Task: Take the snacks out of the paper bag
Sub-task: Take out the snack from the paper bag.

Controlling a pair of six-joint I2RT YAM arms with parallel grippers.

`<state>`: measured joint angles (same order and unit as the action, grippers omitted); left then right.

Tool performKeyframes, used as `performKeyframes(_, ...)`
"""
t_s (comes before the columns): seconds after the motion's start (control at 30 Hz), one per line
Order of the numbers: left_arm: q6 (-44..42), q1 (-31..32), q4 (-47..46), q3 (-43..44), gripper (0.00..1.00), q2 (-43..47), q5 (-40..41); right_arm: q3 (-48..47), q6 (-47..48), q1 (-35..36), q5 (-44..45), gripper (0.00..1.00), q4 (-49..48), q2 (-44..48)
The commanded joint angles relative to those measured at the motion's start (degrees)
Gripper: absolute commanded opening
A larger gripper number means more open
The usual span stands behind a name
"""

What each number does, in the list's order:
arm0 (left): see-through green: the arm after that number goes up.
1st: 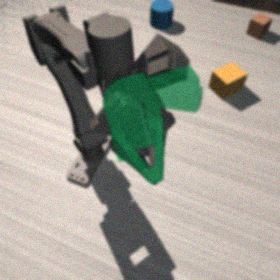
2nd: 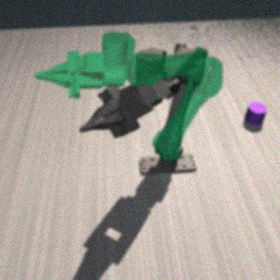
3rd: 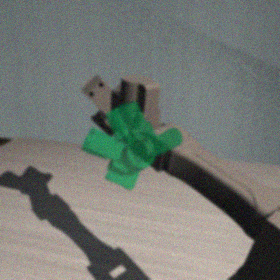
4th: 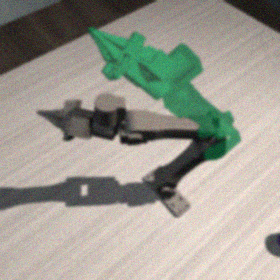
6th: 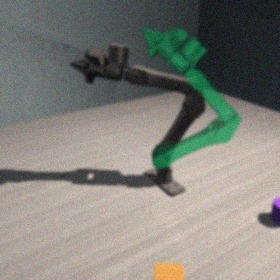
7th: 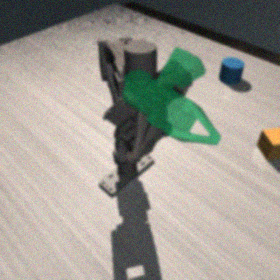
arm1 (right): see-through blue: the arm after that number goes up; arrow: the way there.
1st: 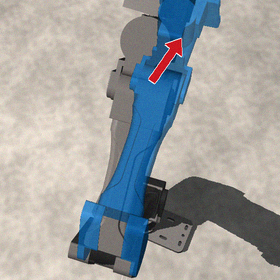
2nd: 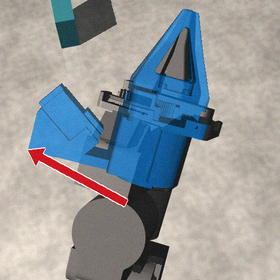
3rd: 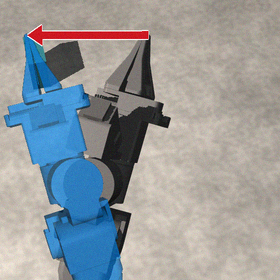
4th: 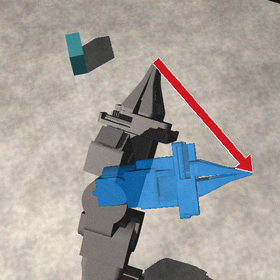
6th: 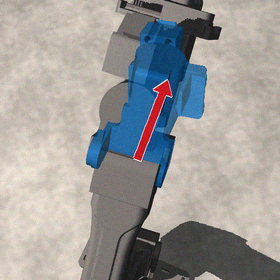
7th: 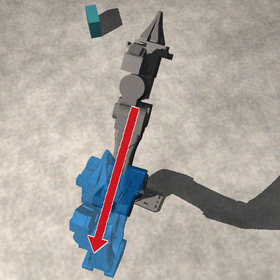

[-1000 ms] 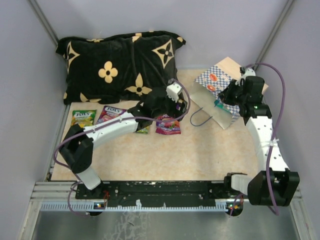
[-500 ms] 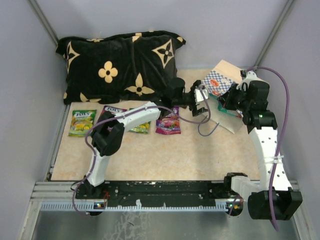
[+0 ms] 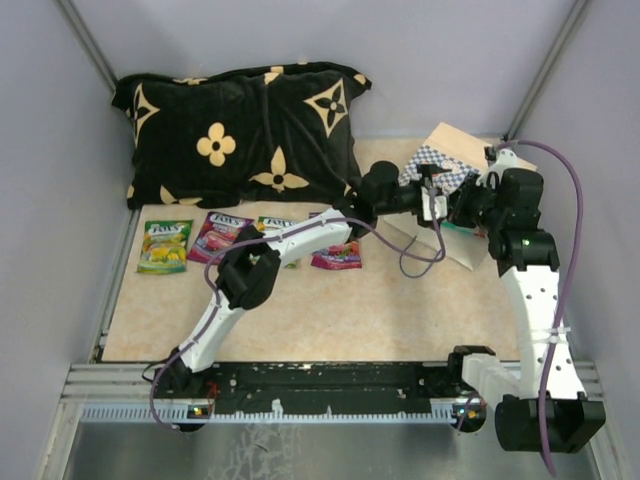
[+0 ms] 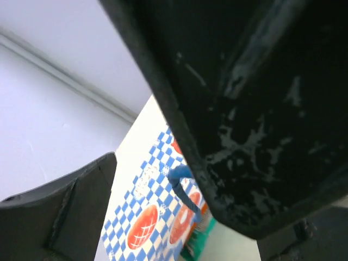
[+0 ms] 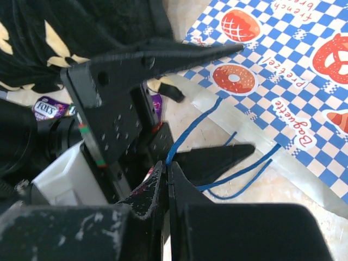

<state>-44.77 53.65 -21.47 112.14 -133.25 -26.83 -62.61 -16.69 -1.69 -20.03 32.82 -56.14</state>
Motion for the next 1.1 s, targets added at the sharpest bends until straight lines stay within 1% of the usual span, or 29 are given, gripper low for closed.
performKeyframes(0.0, -3.3, -0.4, 4.7, 10.7, 0.98, -6.4, -1.1, -1.0, -2.8, 0.5, -1.9, 0.07, -1.2, 3.2)
performKeyframes(0.03, -4.0, -0.5, 5.4, 12.8, 0.95, -7.6, -0.4, -1.1, -3.5, 0.5, -1.8, 0.14, -1.1, 3.8)
performKeyframes(0.07, -4.8, -0.5, 5.8, 13.6, 0.90, -8.5, 0.9, -1.2, -4.1, 0.5, -1.5, 0.26, -0.8, 4.6)
performKeyframes(0.17, -7.5, -0.6, 4.4, 13.5, 0.71, -9.9, 5.8, -1.2, -6.5, 0.4, 0.5, 0.71, 0.6, 8.2)
performKeyframes(0.2, -8.2, -0.7, 4.5, 13.5, 0.63, -10.1, 6.6, -1.1, -7.8, 0.4, 1.7, 0.85, 1.1, 9.8)
performKeyframes(0.23, -8.7, -0.8, 4.5, 13.3, 0.50, -10.3, 7.4, -0.9, -9.5, 0.4, 3.5, 0.95, 1.6, 11.6)
performKeyframes(0.27, -9.0, -0.8, 4.2, 13.1, 0.31, -10.4, 8.2, -0.6, -11.3, 0.5, 6.3, 0.99, 2.0, 13.6)
performKeyframes(0.3, -8.8, -0.7, 3.6, 12.8, 0.17, -10.4, 8.9, 0.0, -13.7, 0.5, 8.4, 0.99, 1.9, 16.7)
performKeyframes(0.33, -8.4, -0.7, 3.2, 12.5, 0.14, -10.5, 9.3, 1.0, -16.1, 0.5, 9.7, 0.99, 1.5, 19.0)
performKeyframes(0.4, -6.5, -0.6, 3.2, 13.1, 0.14, -11.1, 11.0, 3.6, -22.3, 0.5, 11.8, 0.99, 1.2, 23.7)
performKeyframes(0.47, -4.8, 0.0, 3.7, 15.0, 0.13, -12.4, 14.5, 7.9, -29.1, 0.5, 11.2, 0.99, 0.1, 28.6)
performKeyframes(0.53, -3.8, 0.7, 4.2, 16.4, 0.09, -13.5, 18.0, 13.5, -34.7, 0.5, 11.2, 0.99, -0.7, 33.3)
performKeyframes(0.63, -1.3, 1.0, 4.9, 18.0, 0.00, -14.5, 21.0, 19.6, -38.9, 0.4, 13.0, 0.99, 1.4, 38.3)
performKeyframes(0.7, 1.6, 1.0, 5.4, 20.5, 0.00, -15.3, 23.8, 23.5, -41.4, 0.5, 13.4, 0.99, 0.7, 40.4)
performKeyframes(0.77, 3.8, 1.0, 7.4, 24.6, 0.00, -16.7, 26.7, 27.8, -44.8, 0.5, 11.7, 0.99, -2.0, 41.3)
performKeyframes(0.9, 10.1, 0.8, 7.9, 28.4, 0.00, -16.5, 33.0, 34.8, -48.3, 0.5, 7.2, 0.98, -9.6, 39.4)
performKeyframes(0.97, 14.0, 0.0, 8.5, 27.8, 0.00, -15.1, 33.2, 35.0, -47.3, 0.5, 8.5, 0.98, -9.3, 38.7)
performKeyframes(1.07, 18.9, -1.6, 8.2, 23.4, 0.00, -11.3, 29.3, 35.5, -47.6, 0.5, 11.4, 0.98, -8.6, 38.7)
